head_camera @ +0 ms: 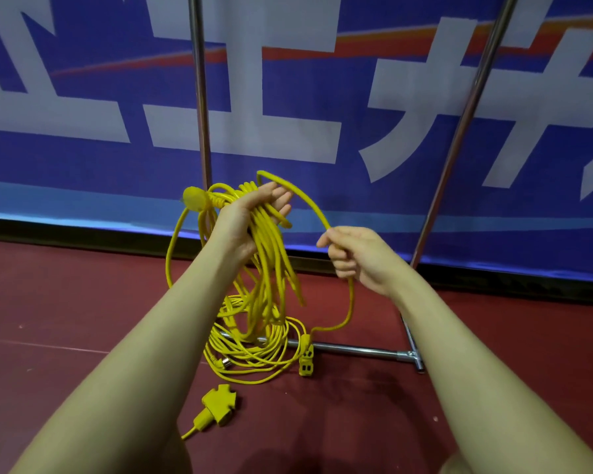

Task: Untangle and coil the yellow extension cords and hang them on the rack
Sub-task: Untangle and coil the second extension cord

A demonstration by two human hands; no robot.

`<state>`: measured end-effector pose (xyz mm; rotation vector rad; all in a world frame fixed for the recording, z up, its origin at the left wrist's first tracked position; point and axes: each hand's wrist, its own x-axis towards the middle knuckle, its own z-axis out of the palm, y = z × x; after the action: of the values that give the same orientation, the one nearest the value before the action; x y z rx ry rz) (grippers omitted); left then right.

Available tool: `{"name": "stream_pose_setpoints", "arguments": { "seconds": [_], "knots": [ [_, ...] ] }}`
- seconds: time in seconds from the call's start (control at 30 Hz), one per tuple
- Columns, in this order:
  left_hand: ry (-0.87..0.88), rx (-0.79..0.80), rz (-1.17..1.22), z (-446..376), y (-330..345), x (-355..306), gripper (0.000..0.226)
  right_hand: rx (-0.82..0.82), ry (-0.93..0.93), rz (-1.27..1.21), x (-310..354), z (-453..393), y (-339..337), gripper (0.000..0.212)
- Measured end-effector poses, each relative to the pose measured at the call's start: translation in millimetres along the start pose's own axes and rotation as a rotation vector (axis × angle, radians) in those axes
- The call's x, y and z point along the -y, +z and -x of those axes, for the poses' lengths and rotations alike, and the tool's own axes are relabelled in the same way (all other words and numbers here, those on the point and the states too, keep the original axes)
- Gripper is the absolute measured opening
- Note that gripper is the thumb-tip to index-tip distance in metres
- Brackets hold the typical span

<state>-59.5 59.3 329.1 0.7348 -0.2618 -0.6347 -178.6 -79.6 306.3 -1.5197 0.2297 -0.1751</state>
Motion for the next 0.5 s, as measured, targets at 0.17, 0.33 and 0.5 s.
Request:
{"name": "stream_pose_setpoints", "arguments": {
  "seconds": [0.17, 0.33, 0.5],
  "knots": [
    [-0.065, 0.039, -0.204, 2.2, -7.0, 3.5, 0.018, -0.075, -0.046, -0.633, 22.1, 4.0, -7.3, 0.021],
    [-0.137, 0.124, -0.381, 6.5, -8.4, 8.7, 0.018, -0.101, -0.105, -0.99, 34.6, 3.3, -6.0, 0.026],
    [-0.29, 0.222, -0.463, 15.2, -5.4, 22.7, 0.013, -0.163, -0.141, -1.16, 38.4, -2.7, -2.6, 0.028]
  ]
}}
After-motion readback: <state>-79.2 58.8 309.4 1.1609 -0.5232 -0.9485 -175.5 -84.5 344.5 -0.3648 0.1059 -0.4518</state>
